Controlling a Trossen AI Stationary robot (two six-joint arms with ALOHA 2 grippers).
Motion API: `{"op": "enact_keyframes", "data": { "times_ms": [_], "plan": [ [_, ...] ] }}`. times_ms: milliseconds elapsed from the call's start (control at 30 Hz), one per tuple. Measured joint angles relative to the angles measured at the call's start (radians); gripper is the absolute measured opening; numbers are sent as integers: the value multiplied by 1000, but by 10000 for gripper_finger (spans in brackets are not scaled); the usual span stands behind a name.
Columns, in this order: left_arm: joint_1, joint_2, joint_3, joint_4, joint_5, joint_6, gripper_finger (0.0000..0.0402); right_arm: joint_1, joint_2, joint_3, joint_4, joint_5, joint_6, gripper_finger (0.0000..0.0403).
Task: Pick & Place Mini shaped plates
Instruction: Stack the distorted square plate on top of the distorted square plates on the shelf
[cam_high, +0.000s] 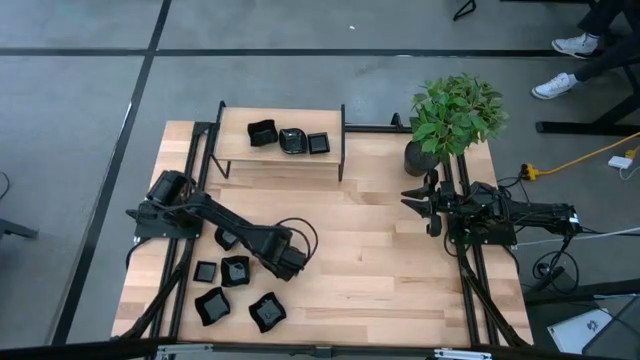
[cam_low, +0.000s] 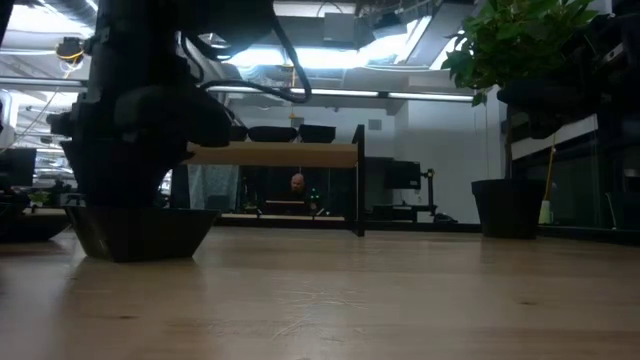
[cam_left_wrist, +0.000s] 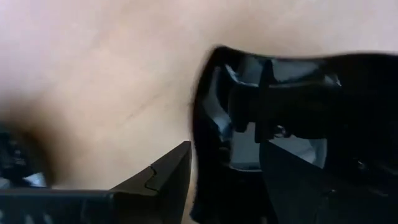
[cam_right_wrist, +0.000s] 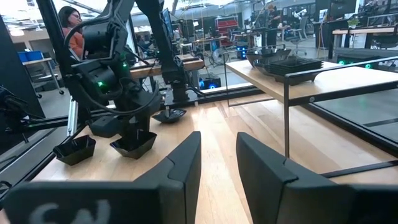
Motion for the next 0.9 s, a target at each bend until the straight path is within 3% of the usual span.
{"op": "enact_keyframes", "data": {
  "times_ms": [267, 667, 900],
  "plan": [
    [14, -11, -2, 14, 28, 1, 168, 0, 0, 0, 0, 0, 2, 103],
    [42, -31, -1, 22, 20, -2, 17, 0, 0, 0, 0, 0, 2, 103],
    [53, -31, 0, 62, 28, -12, 5, 0, 0, 0, 0, 0, 2, 103]
  ]
}}
